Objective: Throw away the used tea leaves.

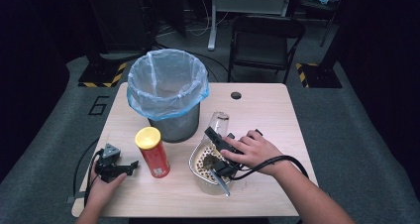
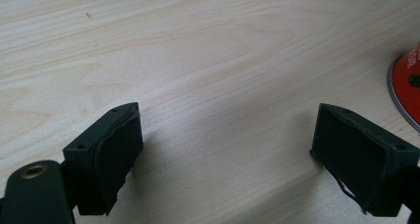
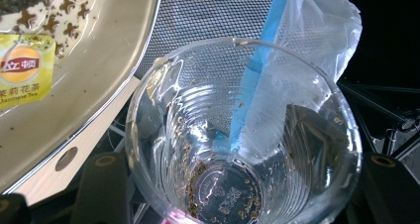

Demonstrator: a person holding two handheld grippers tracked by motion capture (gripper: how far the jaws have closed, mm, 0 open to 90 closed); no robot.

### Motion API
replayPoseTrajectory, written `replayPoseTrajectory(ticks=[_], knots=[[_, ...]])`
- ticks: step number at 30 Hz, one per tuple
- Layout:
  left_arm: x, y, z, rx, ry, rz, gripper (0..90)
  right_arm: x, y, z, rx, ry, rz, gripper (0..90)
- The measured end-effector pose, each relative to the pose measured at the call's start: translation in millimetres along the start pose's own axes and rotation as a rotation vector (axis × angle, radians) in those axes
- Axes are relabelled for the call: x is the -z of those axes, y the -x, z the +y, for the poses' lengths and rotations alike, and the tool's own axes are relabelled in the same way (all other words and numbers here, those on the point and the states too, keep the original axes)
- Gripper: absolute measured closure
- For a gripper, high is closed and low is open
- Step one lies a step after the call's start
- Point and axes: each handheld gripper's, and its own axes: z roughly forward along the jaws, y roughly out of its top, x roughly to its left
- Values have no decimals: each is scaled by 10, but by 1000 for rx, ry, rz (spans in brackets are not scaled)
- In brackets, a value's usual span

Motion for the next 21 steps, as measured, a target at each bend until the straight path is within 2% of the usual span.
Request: replayPoseTrajectory(ticks=[2, 3, 4, 6, 7, 10, 11, 14, 18, 19, 20, 21], knots=[[0, -1, 0, -1, 0, 0, 118, 7, 1, -2, -15, 10, 6, 362], [0, -1, 0, -1, 0, 0, 118, 18, -21, -3, -47, -1, 14, 361], [0, -1, 0, -1, 0, 0, 118, 18, -16, -3, -56, 5, 13, 361], [0, -1, 0, -1, 0, 0, 118, 10, 19, -4, -38, 23, 8, 361], [0, -1, 0, -1, 0, 0, 118, 24, 26, -5, -54, 10, -10, 361], [0, 0, 0, 0, 0, 0, 118, 30, 40, -15, -157, -9, -68, 360], [0, 0, 0, 0, 0, 0, 118, 33, 41, -20, -186, -10, -74, 360], [0, -1, 0, -2, -1, 1, 118, 50, 50, -35, -244, -21, -102, 359], [0, -1, 0, -2, 0, 1, 118, 83, 84, -35, -362, -30, -150, 358], [0, -1, 0, -2, 0, 1, 118, 83, 84, -35, -362, -30, -150, 358], [0, -1, 0, -2, 0, 0, 118, 101, 121, -36, -468, -9, -140, 357], [0, -1, 0, -2, 0, 0, 118, 107, 152, -48, -512, 5, -133, 357]])
